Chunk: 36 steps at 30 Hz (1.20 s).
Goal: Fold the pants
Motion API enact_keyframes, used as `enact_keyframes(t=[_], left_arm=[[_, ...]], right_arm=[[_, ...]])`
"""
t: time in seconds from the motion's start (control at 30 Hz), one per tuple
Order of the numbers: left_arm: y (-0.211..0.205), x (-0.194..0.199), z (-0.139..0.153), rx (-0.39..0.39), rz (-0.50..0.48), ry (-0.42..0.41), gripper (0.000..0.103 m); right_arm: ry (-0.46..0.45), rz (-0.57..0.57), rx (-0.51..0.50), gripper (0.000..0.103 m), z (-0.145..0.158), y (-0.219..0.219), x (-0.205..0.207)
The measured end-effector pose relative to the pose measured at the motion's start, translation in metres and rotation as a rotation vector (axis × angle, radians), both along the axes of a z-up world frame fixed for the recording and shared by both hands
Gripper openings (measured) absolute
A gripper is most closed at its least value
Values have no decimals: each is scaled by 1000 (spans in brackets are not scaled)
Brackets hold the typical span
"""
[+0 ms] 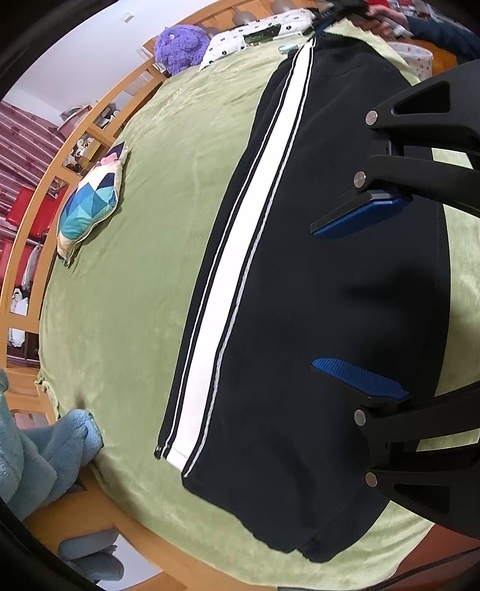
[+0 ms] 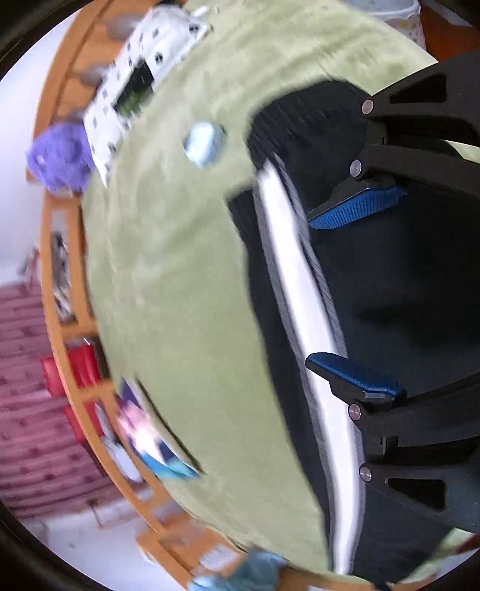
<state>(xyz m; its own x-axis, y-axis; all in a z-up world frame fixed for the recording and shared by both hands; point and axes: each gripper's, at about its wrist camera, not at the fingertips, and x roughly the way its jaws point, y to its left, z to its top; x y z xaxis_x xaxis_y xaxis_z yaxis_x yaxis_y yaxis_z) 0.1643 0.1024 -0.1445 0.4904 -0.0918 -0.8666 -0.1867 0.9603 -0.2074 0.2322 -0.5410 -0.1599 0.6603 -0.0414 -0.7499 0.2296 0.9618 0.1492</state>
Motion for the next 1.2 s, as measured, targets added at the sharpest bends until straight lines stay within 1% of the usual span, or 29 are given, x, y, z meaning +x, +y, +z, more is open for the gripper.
enact_keyframes(t=[0.07, 0.13, 0.17, 0.3, 0.33, 0.37, 0.4, 0.43, 0.47, 0.5, 0.53, 0.57, 0.63, 0.73, 0.8, 0.83, 0.87, 0.9, 0.93, 0.97, 1.0, 1.03, 1.07, 1.13, 1.2], left_arm=[[2, 0, -4, 13, 8, 3, 65], [1, 4, -10, 9, 10, 13, 65], [1, 5, -13, 7, 9, 19, 65], [-8, 16, -21, -5, 12, 39, 65], [-11, 19, -21, -14, 10, 42, 65], [-15, 23, -21, -16, 6, 41, 65], [-19, 25, -20, -10, 1, 39, 65], [-24, 27, -19, -1, -5, 36, 65], [-29, 30, -17, 7, -12, 32, 65], [-34, 32, -15, 9, -22, 28, 65], [-38, 34, -13, 8, -29, 25, 65], [-41, 36, -11, 7, -35, 22, 65], [-45, 36, -9, 12, -40, 16, 65], [-49, 37, -7, 23, -47, 16, 65], [-48, 37, -7, 24, -46, 18, 65], [-46, 36, -7, 22, -43, 19, 65], [-44, 35, -7, 17, -38, 19, 65], [-43, 33, -7, 15, -35, 18, 65], [-40, 31, -6, 13, -28, 16, 65], [-36, 28, -5, 13, -17, 14, 65], [-32, 26, -5, 14, -10, 12, 65], [-29, 23, -4, 17, -3, 10, 65], [-24, 20, -3, 24, 4, 8, 65], [-16, 16, -4, 31, 12, 11, 65], [-7, 12, -6, 26, 20, 15, 65]], right_arm=[[-17, -62, -24, 71, 5, -26, 2], [-5, -133, -44, 75, 6, -54, 5], [4, -152, -44, 78, 1, -68, 8], [96, -176, -37, 79, -28, -113, 25], [117, -180, -19, 80, -39, -121, 29], [123, -171, 20, 80, -46, -129, 28], [125, -155, 84, 80, -54, -134, 30], [134, -141, 132, 77, -61, -138, 30], [147, -123, 168, 66, -66, -140, 33], [141, -107, 167, 61, -66, -140, 33], [105, -67, 153, 46, -58, -135, 31], [70, -44, 146, 39, -49, -128, 27], [-48, -5, 143, 36, -16, -116, 14], [-215, 22, 212, 35, 31, -110, 5], [-308, 42, 257, 36, 54, -108, 11], [-304, 41, 258, 37, 56, -106, 23], [-282, 26, 246, 39, 53, -105, 33], [-236, 1, 224, 42, 43, -103, 45], [-137, -27, 183, 50, 22, -102, 63], [-51, -41, 156, 51, 3, -101, 75], [60, -58, 131, 52, -23, -101, 87], [151, -81, 98, 58, -46, -100, 92], [164, -88, 85, 64, -55, -101, 90], [104, -95, 119, 67, -52, -106, 70], [90, -118, 144, 68, -41, -109, 54]])
